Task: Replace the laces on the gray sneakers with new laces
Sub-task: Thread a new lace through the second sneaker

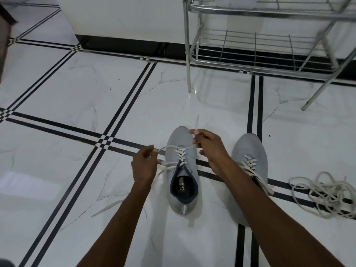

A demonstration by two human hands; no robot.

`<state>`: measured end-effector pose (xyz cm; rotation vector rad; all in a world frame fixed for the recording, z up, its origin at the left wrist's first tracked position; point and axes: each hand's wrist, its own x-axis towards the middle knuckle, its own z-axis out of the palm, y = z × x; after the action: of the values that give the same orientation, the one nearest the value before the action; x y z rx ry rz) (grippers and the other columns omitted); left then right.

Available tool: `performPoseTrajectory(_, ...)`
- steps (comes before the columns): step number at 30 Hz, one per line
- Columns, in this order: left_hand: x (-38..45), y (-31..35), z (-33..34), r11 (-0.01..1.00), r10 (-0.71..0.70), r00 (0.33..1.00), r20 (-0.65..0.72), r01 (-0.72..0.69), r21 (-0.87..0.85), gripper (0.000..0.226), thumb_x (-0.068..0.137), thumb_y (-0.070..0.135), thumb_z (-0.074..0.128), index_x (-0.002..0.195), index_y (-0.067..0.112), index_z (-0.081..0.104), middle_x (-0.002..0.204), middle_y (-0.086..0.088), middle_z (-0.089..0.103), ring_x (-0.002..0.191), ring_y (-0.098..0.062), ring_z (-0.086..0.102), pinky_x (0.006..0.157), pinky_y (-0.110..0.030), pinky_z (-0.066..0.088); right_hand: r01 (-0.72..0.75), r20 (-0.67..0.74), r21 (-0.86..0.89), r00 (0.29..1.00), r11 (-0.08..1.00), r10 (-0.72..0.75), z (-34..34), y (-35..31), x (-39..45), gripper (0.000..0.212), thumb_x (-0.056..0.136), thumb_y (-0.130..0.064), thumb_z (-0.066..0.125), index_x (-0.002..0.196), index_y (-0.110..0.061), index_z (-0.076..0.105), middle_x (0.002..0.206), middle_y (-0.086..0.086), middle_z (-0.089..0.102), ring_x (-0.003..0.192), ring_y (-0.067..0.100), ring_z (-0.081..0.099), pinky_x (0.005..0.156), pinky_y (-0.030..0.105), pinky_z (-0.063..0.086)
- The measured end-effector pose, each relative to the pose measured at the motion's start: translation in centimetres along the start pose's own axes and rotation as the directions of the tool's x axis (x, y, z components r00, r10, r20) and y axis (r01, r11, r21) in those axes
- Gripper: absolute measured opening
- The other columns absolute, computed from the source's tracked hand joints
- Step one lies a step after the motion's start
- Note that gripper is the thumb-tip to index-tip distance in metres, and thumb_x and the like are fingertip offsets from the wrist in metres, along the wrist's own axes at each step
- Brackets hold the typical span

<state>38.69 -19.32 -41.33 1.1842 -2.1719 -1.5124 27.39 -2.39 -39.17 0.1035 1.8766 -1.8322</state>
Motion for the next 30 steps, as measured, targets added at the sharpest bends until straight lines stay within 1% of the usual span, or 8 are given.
performPoseTrajectory(2, 0.1, 2.1, 0.5, 0.991, 0.117, 0.988, 0.104, -0.109, -0.082, 0.027, 0.1, 0.032, 0.064, 0.121, 0.016, 0.072, 0.115, 0.005, 0.073, 0.106, -0.006, 0.067, 0.097, -0.029, 0.052, 0.082, 0.064, -0.139, 0.995, 0.987, -0.074, 1.1, 0.2, -0.6, 0.021, 0.101, -0.024, 0.056, 0.104, -0.024, 0.077, 0.076, -0.003, 0.067, 0.067, 0.002, 0.058, 0.068, 0.02, 0.047)
performPoseTrajectory(5, 0.3, 5.3, 1.4, 0.976, 0.072, 0.955, 0.287, -0.008, -0.219, 0.032, 0.102, 0.042, 0.057, 0.111, 0.017, 0.075, 0.106, 0.003, 0.077, 0.101, -0.008, 0.071, 0.089, -0.03, 0.056, 0.172, 0.175, -0.306, 0.977, 0.937, -0.122, 2.7, 0.5, -1.4, 0.021, 0.101, -0.03, 0.056, 0.099, -0.028, 0.077, 0.08, -0.004, 0.073, 0.078, 0.01, 0.067, 0.078, 0.028, 0.053)
performPoseTrajectory(11, 1.5, 6.4, 1.8, 0.922, 0.107, 0.969, 0.223, -0.013, -0.386, 0.021, 0.103, 0.022, 0.061, 0.112, 0.011, 0.076, 0.091, 0.0, 0.076, 0.084, -0.012, 0.07, 0.079, -0.033, 0.058, 0.287, 0.232, -0.476, 0.953, 0.831, -0.196, 3.6, 0.7, -2.4, 0.024, 0.098, -0.027, 0.061, 0.117, -0.019, 0.073, 0.103, -0.006, 0.069, 0.09, 0.009, 0.063, 0.082, 0.021, 0.047)
performPoseTrajectory(14, 0.9, 5.5, 1.1, 0.946, 0.213, 0.963, 0.163, -0.162, -0.282, 0.02, 0.102, 0.022, 0.061, 0.113, 0.012, 0.074, 0.086, 0.0, 0.077, 0.066, -0.005, 0.059, 0.067, -0.024, 0.054, 0.267, 0.147, -0.602, 0.963, 0.752, -0.224, 1.8, 1.4, -2.5, 0.039, 0.087, -0.028, 0.074, 0.124, -0.019, 0.067, 0.113, 0.0, 0.059, 0.099, 0.012, 0.059, 0.087, 0.02, 0.046)
performPoseTrajectory(18, -1.2, 3.3, 1.3, 0.958, 0.28, 0.941, 0.19, -0.259, -0.126, 0.009, 0.097, 0.016, 0.066, 0.096, 0.009, 0.072, 0.079, -0.002, 0.077, 0.07, -0.006, 0.07, 0.068, -0.021, 0.053, 0.242, 0.229, -0.766, 0.968, 0.595, -0.098, -0.1, 3.5, -4.2, 0.034, 0.079, -0.029, 0.08, 0.108, -0.014, 0.069, 0.103, 0.001, 0.065, 0.089, 0.017, 0.063, 0.077, 0.029, 0.053)
performPoseTrajectory(22, -3.0, 0.9, 2.1, 0.936, 0.329, 0.912, 0.244, -0.349, 0.043, 0.007, 0.091, 0.016, 0.075, 0.086, 0.014, 0.081, 0.077, 0.014, 0.072, 0.075, 0.006, 0.067, 0.07, -0.007, 0.046, 0.358, 0.213, -0.791, 0.922, 0.496, -0.325, 0.4, 5.4, -5.0, 0.014, 0.083, -0.024, 0.069, 0.078, -0.011, 0.067, 0.077, 0.002, 0.062, 0.069, 0.018, 0.056, 0.064, 0.037, 0.049)
performPoseTrajectory(26, -3.8, -0.6, 2.5, 0.875, 0.4, 0.883, 0.246, -0.447, 0.184, 0.016, 0.094, 0.009, 0.067, 0.095, 0.017, 0.081, 0.092, 0.01, 0.073, 0.088, 0.006, 0.06, 0.08, -0.003, 0.042, 0.34, 0.147, -0.671, 0.932, 0.659, -0.331, -0.7, 5.9, -4.9, 0.01, 0.084, -0.02, 0.071, 0.084, -0.016, 0.08, 0.077, -0.003, 0.075, 0.072, 0.012, 0.067, 0.068, 0.023, 0.05)
performPoseTrajectory(30, -4.5, -0.6, 2.6, 0.844, 0.455, 0.858, 0.239, -0.501, 0.193, 0.018, 0.094, 0.008, 0.066, 0.107, 0.014, 0.078, 0.106, 0.001, 0.075, 0.099, -0.009, 0.065, 0.088, -0.004, 0.042, 0.13, 0.069, -0.433, 0.991, 0.892, -0.111, -1.6, 5.9, -4.6, 0.011, 0.086, -0.023, 0.075, 0.094, -0.021, 0.082, 0.081, -0.006, 0.077, 0.08, 0.014, 0.074, 0.079, 0.042, 0.061)
